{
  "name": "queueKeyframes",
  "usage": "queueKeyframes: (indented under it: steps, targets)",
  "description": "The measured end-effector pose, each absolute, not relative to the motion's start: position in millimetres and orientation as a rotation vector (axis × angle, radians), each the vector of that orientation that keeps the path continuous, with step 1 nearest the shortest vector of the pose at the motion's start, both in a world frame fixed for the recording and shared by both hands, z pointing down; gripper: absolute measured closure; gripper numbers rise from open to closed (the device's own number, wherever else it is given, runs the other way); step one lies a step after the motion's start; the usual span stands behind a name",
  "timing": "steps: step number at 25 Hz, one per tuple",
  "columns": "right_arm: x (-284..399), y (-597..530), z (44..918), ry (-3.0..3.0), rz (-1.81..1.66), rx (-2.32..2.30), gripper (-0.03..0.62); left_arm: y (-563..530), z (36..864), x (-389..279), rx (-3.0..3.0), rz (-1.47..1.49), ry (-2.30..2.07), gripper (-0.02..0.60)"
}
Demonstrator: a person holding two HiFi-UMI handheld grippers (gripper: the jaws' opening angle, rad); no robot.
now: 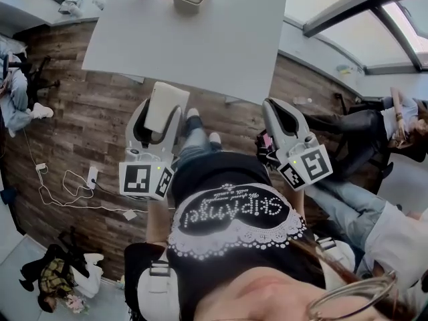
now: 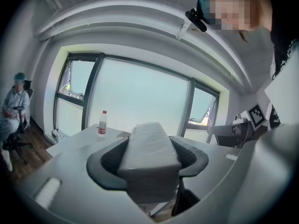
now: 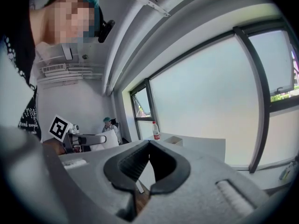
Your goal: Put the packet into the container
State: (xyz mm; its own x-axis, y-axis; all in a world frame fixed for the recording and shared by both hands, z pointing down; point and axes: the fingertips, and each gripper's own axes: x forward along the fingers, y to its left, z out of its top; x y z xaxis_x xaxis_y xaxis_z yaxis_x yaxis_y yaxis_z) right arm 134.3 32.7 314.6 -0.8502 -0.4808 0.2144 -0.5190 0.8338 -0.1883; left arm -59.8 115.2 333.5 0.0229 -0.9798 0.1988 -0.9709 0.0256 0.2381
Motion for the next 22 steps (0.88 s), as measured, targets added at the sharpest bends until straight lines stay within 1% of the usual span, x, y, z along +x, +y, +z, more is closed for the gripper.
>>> queueKeyframes:
  steps: [9, 22]
  targets:
    - [97, -5, 309, -2.828, 0.361, 0.87, 0.592, 63, 319, -101, 2.066, -0.026, -1.948, 0.305]
    - [78, -17, 310, -2.796, 0.347, 0.964, 0.592, 40, 327, -122, 2.118, -0.042, -1.861, 0.307]
